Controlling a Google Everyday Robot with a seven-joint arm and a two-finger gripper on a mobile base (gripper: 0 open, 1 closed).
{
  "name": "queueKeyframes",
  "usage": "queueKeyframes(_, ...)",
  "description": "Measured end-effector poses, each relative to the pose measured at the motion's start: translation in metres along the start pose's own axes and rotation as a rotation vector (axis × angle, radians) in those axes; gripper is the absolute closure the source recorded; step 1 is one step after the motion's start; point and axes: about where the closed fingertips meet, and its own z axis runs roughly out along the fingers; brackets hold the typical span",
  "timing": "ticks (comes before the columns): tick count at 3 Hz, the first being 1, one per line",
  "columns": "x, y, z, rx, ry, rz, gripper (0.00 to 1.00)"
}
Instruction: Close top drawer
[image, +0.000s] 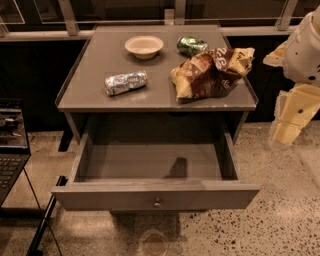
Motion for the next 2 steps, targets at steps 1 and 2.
queueKeyframes(1,0.0000,0.0000,0.0000,0.000,0.000,0.000,0.00)
queueKeyframes(2,0.0022,0.0022,0.0029,0.019,-0.028,0.029,0.00)
